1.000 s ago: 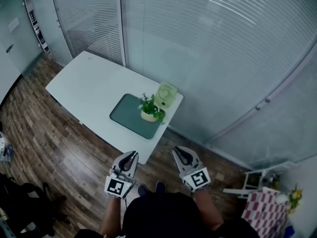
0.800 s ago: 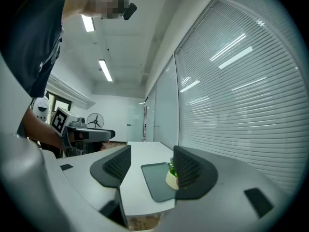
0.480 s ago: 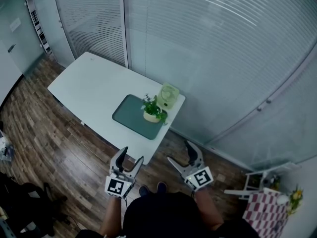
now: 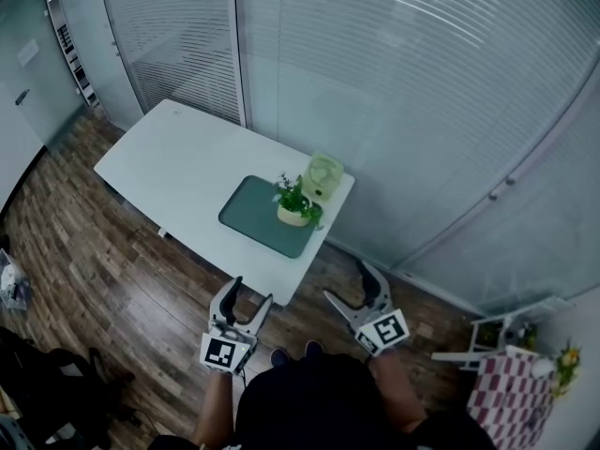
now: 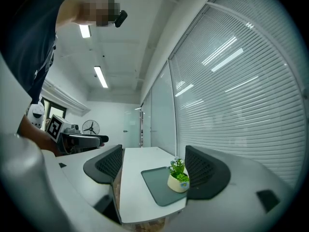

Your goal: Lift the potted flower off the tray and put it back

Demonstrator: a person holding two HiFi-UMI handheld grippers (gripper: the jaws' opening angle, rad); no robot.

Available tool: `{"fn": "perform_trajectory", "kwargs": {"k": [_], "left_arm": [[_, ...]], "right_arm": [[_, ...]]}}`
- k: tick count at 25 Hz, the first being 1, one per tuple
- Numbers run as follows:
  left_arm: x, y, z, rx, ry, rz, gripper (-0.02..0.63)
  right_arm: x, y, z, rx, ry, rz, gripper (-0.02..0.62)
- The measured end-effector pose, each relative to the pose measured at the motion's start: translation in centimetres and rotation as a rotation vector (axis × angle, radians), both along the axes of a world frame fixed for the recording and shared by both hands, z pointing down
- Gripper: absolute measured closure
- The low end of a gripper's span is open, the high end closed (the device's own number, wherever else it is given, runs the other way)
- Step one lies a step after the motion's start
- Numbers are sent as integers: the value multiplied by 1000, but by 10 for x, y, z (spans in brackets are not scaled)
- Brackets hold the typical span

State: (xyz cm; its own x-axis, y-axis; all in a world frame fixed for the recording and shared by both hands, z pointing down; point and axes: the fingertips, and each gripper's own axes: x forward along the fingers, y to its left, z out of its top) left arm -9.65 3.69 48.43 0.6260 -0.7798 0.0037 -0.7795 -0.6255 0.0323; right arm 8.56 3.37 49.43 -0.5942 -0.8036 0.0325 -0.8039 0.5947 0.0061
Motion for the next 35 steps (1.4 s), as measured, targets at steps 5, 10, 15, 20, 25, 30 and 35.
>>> {"fn": "perform_trajectory", "kwargs": {"k": [5,10,15,20,25,30,35], "left_arm": [[-11,10,0,4,21,18,330],[-17,18,-2,10,12,23,330],[-20,18,1,0,12,11,330],[-15,9,5,-2,5,21,330],[-11,-9,3,0,-1,18,330],[-7,-34,4,-12,-7,7,330],[-4,-62,11,-25,-16,-11,330]], "right_arm": [[-6,10,11,-20,-26,27,224],[-1,19,20,-38,-16,56,224],[5,18,23,-37,7,62,224],[14,7,26,-37,16,60,224],[30,-18,31,-41,52,68,224],[42,-46,34,-53,51,70,224],[49,-79,44,-74,63,65,224]]}}
